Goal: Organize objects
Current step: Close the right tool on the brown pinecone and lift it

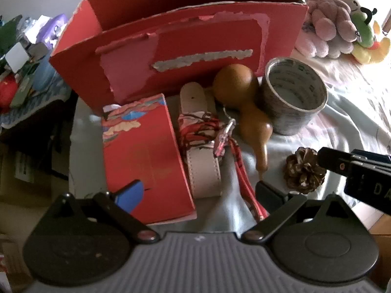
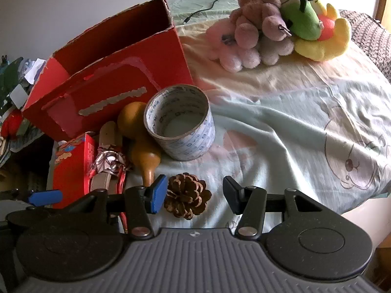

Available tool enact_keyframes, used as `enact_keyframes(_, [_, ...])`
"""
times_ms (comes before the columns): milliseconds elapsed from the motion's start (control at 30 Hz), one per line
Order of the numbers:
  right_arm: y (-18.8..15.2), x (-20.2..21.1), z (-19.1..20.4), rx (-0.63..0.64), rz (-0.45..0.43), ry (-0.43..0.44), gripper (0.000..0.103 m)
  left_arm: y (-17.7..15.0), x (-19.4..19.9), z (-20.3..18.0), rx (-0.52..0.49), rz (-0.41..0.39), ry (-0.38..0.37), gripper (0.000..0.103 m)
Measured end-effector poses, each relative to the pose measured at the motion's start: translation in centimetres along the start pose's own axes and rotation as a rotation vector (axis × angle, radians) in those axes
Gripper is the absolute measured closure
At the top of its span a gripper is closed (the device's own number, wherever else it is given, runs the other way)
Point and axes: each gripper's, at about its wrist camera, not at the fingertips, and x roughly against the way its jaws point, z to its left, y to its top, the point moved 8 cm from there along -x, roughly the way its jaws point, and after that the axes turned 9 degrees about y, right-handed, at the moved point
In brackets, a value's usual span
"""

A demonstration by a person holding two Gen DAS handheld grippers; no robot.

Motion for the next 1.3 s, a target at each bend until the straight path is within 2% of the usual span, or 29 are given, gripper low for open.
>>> enact_keyframes(233, [0.4,0.1,-1.0,-0.031,0.001,0.029,0.049,0.1,0.2,-0.5,-0.008,-0.009,-0.016,0.01])
enact_keyframes(333, [0.6,-0.1,-1.5,-0.043,0.017,0.046,0.049,0.0,0.4,-0.9,-0.019,-0.017,-0.044,0.016])
enact_keyframes(533, [0.8,-0.6,-2.9,-0.109,0.091,0.169,0.05,-1.3,2.4,-2.1,-0.097,-0.094,-0.217,0.017])
enact_keyframes(667, [0.6,-1.4,-3.1,-0.129,0.151,0.238,0.05,-1.7,3.5,-4.8,-0.145,-0.121,-0.357,0.021])
enact_keyframes(733, [0.5,-1.8,-3.3,-0.134,0.177,0.262,0.05,-1.4,3.6,-6.3,-0.156,-0.14,-0.387,0.022])
enact_keyframes(833, [0.4,-2.2,-3.4,-0.141,0.22,0.315,0.049,-0.9,3.2,-7.9,-0.153,-0.144,-0.407,0.024])
enact_keyframes(933, [0.6,-2.5,-3.7,-0.127,0.245,0.345,0.048,-0.7,2.6,-8.9,-0.125,-0.12,-0.447,0.031])
enact_keyframes(1133, [0.6,-3.6,-4.2,-0.087,0.321,0.4,0.048,-0.6,0.4,-9.6,-0.046,-0.049,-0.438,0.035])
enact_keyframes(1300, [1.0,-4.4,-4.5,-0.074,0.362,0.443,0.048,-0.3,-0.4,-9.5,0.035,-0.012,-0.441,0.044])
